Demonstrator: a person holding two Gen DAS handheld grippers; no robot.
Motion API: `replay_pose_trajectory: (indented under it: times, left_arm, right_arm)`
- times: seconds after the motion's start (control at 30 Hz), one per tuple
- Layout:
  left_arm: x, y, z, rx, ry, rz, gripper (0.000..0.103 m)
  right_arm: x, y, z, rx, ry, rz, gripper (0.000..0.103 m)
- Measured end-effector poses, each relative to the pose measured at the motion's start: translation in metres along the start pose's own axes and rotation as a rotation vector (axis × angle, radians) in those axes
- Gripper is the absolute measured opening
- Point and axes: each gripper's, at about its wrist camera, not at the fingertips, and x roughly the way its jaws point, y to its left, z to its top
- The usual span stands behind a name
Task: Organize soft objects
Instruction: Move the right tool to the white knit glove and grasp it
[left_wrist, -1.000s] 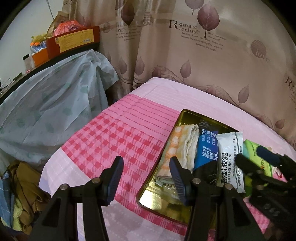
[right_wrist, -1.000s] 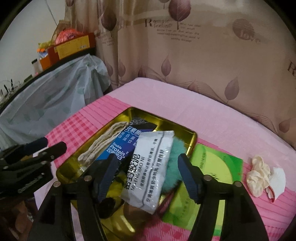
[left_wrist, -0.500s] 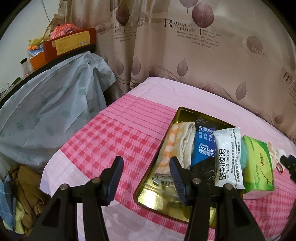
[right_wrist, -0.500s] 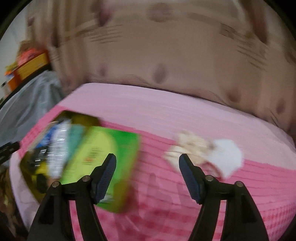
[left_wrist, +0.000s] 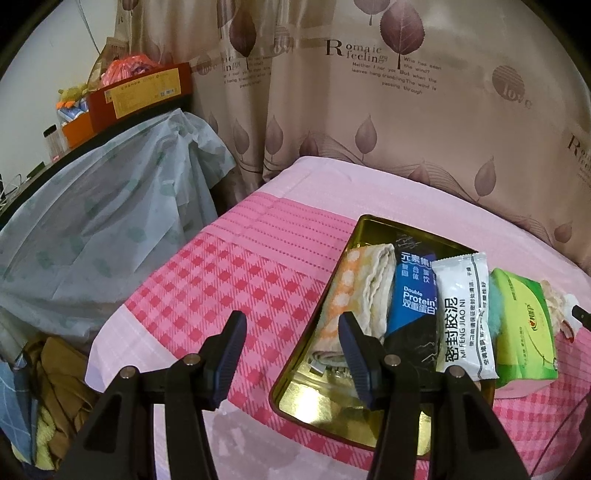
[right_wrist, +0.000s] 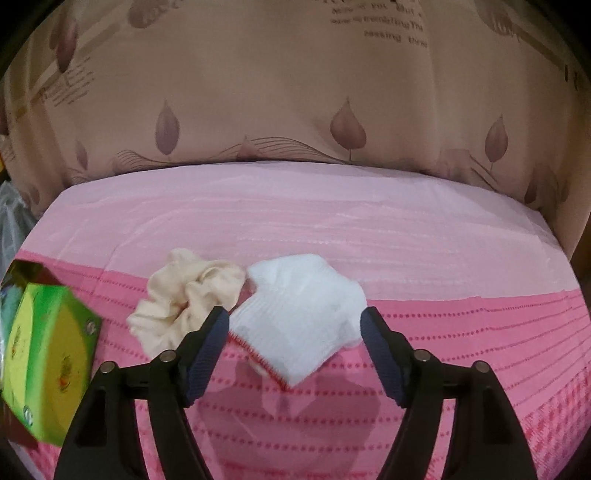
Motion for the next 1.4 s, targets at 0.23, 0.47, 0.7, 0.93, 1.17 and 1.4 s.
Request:
replay_pose_trajectory:
  times: [0.23,0.47,0.7,0.93,1.17,1.4]
  left_arm:
    - [0.002,-0.007,-0.001,0.051,-0.015,0.020,0.053]
    - [0.007,-0.012,-0.003,0.087,-0.009,0.038,0.053]
    - [0.004,-0.022,-0.005,0.125,-0.029,0.051,0.053]
    - [-0.006,-0.044,-0.009,0.195,-0.034,-0.017,0.053]
    - [-0.026,-0.096,-0.011,0.264,-0.039,-0.143,0.053]
    - [-0.049,-0.182,-0.010,0.386,-0.038,-0.313,0.059]
  right_arm:
    - [0.032,-0.001,0.007,0.017,0.009,-0.023,0.074]
    - [0.049,-0.006,0.004,-0.002,0.015,-0.010,0.062]
    - [0.038,-0.011,-0.006,-0.013,-0.019,0.008,0.041]
    - [0.018,-0.040,-0.031,-0.007,-0.030,-0.013,0.039]
    - [0.003,-0.071,-0.049,0.032,-0.030,-0.029,0.039]
    - [-0.011,-0.079,-0.064,0.019,-0.029,-0.016,0.039]
